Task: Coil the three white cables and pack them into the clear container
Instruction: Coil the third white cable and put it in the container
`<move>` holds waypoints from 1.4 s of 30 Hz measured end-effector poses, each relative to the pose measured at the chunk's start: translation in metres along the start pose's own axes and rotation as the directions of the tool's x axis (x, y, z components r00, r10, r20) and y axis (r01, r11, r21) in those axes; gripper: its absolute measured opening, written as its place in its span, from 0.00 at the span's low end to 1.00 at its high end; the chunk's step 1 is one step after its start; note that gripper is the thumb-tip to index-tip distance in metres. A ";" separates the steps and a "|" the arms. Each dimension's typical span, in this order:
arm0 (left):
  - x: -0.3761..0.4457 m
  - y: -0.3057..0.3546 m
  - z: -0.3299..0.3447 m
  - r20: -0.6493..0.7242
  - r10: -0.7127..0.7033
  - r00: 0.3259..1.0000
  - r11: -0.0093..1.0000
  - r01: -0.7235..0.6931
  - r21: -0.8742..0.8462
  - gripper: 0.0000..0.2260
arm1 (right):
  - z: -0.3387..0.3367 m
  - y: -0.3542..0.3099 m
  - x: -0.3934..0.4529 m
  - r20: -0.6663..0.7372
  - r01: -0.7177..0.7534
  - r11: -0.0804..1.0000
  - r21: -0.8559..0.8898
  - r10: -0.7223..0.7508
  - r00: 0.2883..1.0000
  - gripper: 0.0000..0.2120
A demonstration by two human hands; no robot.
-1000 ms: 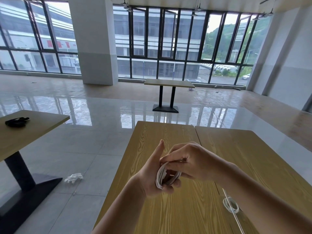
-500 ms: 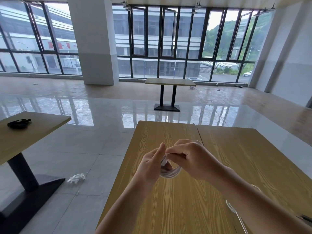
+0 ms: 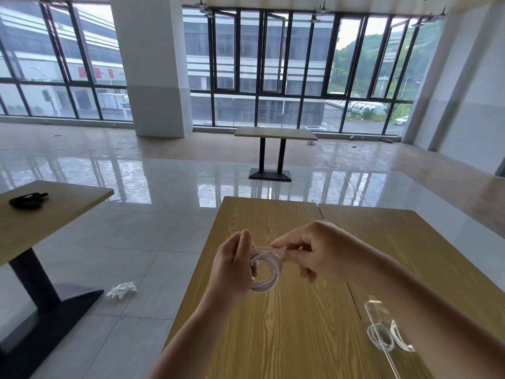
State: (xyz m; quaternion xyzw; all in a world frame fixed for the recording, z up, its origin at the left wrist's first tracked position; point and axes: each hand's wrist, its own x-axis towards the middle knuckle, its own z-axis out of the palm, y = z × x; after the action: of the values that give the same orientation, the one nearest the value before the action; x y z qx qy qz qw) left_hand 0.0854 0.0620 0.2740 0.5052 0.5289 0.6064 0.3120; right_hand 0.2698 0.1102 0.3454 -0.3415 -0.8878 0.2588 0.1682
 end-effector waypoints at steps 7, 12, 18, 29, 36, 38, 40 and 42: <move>0.006 0.007 0.005 0.129 0.062 0.990 0.989 -0.043 -0.144 0.14 | -0.006 0.010 0.003 -0.156 0.040 0.964 -0.264 -0.084 0.984 0.04; 0.013 0.011 0.011 0.152 0.105 0.983 0.984 -0.081 -0.159 0.14 | 0.017 0.025 0.003 -0.157 -0.017 0.965 -0.261 -0.025 0.987 0.04; 0.019 0.011 0.011 0.196 0.068 0.978 0.994 -0.051 -0.094 0.16 | 0.030 0.024 0.002 -0.210 -0.152 0.789 0.595 0.335 0.919 0.03; 0.022 0.004 0.011 0.202 0.084 0.976 0.996 -0.080 -0.030 0.18 | 0.053 0.015 0.001 0.087 -0.170 0.157 0.973 0.433 0.897 0.14; 0.017 0.001 0.013 0.190 0.117 0.975 0.990 -0.129 0.053 0.15 | 0.057 0.008 0.002 0.079 -0.112 0.037 0.993 0.498 0.863 0.11; 0.017 0.000 0.013 0.159 0.131 0.979 0.988 -0.142 0.063 0.16 | 0.059 0.005 0.002 0.107 -0.142 0.035 0.989 0.492 0.864 0.11; 0.019 -0.001 0.013 0.122 0.123 0.985 0.990 -0.131 0.058 0.19 | 0.064 0.002 0.000 0.160 -0.202 0.041 0.978 0.464 0.871 0.11; 0.020 -0.002 0.011 0.094 0.111 0.989 0.991 -0.117 0.065 0.21 | 0.067 0.001 -0.002 0.196 -0.240 0.049 0.969 0.437 0.878 0.09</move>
State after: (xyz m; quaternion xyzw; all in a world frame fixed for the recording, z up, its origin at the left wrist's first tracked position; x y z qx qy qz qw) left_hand 0.0899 0.0844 0.2774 0.5721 0.5054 0.5808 0.2826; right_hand 0.2399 0.0858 0.2905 -0.3652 -0.3786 0.7755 0.3490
